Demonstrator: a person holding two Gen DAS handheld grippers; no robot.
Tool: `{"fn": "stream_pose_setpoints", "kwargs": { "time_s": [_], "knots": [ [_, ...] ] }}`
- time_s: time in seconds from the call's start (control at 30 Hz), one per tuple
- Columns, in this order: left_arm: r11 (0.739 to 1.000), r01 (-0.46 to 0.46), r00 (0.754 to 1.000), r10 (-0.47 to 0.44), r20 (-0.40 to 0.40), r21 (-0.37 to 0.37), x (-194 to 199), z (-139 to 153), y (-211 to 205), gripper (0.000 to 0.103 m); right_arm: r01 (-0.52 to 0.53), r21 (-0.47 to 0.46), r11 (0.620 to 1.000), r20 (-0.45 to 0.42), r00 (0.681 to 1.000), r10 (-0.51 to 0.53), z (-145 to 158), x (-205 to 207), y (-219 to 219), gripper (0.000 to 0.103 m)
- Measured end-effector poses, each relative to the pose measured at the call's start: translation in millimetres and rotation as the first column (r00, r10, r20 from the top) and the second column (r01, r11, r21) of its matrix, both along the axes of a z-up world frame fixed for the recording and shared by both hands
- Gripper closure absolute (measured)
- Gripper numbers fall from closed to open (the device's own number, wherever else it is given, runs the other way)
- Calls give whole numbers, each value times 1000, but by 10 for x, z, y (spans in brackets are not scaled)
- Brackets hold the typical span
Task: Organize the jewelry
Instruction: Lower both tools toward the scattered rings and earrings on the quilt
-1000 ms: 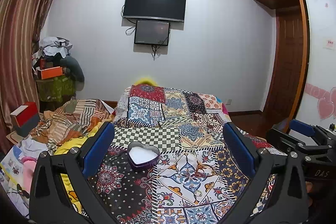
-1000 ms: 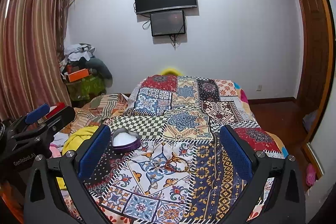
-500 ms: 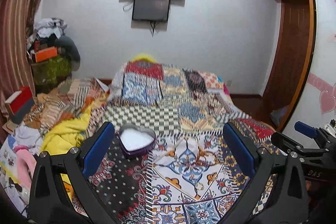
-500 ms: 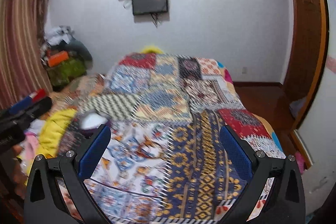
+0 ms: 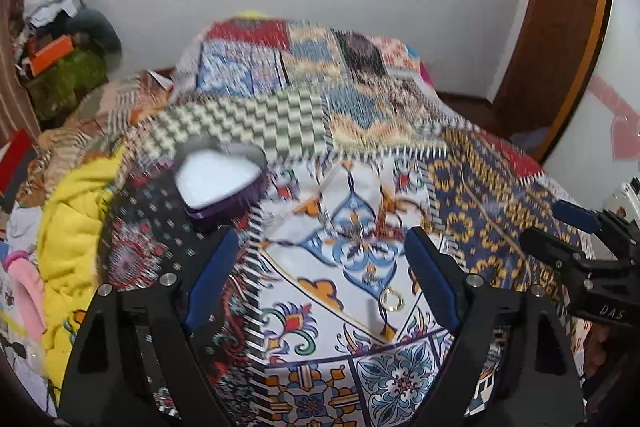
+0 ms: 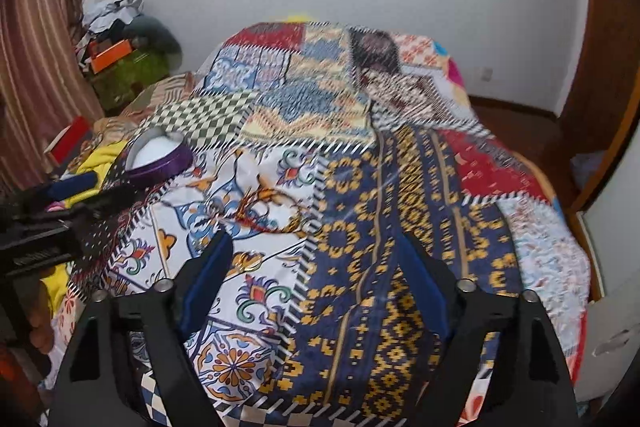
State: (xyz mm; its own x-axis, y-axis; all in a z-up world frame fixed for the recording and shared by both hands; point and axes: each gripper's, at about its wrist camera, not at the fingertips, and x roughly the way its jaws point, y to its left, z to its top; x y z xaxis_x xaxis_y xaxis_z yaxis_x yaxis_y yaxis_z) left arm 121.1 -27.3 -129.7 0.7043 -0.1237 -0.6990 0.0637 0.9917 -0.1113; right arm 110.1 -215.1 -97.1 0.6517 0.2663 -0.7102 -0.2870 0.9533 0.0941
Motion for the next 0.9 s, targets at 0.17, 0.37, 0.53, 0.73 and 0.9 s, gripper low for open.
{"fn": "stream_pose_setpoints", "kwargs": {
  "time_s": [0.17,0.37,0.53,0.73,0.9],
  "knots": [
    [999,27,997,-29,-74,-34,64,-223,-10,29,-53,55,997,-62,997,56,-139,84,59,38],
    [995,69,987,-78,-143,-68,134,-428,-53,44,-109,68,992,-122,986,117,-302,160,186,48],
    [991,99,979,-113,-172,-87,177,-518,-94,57,-153,75,985,-170,972,164,-415,217,275,53],
    [986,128,967,-147,-209,-104,262,-646,-150,73,-183,67,981,-199,961,193,-504,264,325,58],
    [983,152,963,-171,-207,-104,291,-676,-205,76,-211,74,975,-228,948,222,-573,300,379,64]
  ]
}}
